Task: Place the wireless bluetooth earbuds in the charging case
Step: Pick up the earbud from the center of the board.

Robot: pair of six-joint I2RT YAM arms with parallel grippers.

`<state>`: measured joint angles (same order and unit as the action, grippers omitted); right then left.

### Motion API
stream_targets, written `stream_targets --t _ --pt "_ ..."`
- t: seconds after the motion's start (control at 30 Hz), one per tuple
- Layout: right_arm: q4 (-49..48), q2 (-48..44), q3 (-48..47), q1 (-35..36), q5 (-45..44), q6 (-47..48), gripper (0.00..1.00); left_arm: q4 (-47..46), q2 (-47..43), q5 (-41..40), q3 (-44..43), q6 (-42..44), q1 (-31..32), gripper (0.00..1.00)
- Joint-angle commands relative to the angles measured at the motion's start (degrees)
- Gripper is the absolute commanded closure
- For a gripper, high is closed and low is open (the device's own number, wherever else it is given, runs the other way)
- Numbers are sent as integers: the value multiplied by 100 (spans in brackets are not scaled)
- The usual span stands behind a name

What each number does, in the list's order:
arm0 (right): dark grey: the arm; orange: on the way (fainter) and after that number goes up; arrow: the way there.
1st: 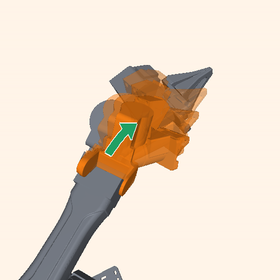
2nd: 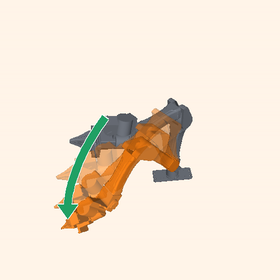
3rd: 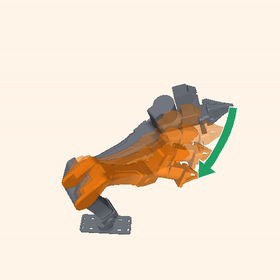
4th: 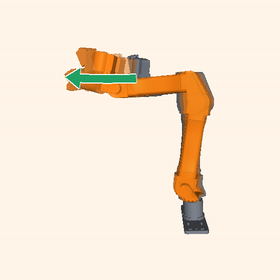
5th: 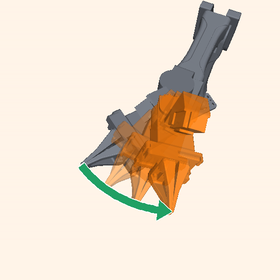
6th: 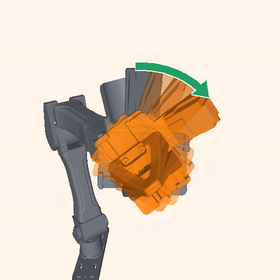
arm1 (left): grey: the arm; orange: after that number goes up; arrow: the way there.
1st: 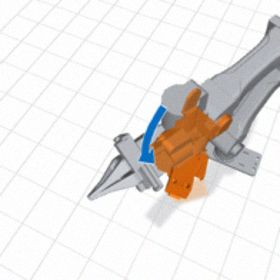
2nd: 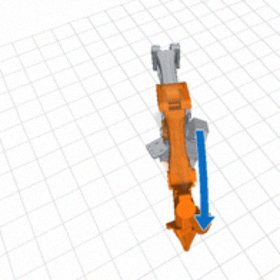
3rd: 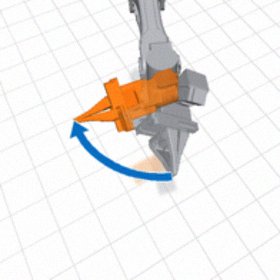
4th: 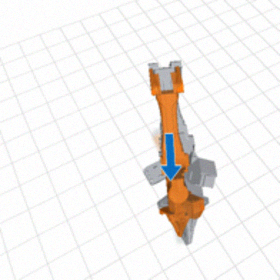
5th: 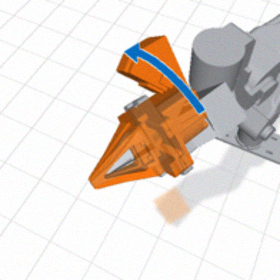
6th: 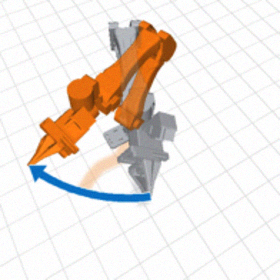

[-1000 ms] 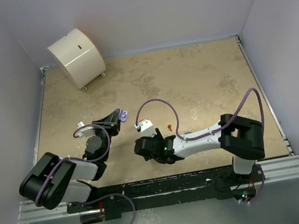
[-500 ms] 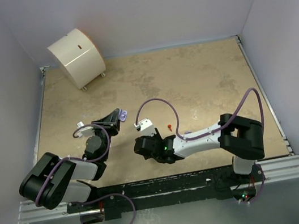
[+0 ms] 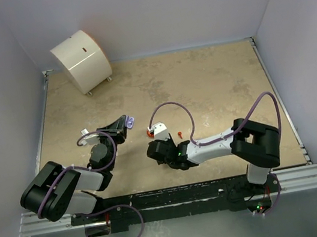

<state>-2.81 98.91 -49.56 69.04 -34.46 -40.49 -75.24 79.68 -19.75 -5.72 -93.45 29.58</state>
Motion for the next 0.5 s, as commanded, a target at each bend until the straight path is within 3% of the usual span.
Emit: stream_targets --t 0.0,0.47 --pt "-144 -179 73 -13 49 93 51 -186 -108 6 65 86 -49 100" --pt "-166 -302 258 -13 311 -5 61 -175 -109 10 62 83 -49 100"
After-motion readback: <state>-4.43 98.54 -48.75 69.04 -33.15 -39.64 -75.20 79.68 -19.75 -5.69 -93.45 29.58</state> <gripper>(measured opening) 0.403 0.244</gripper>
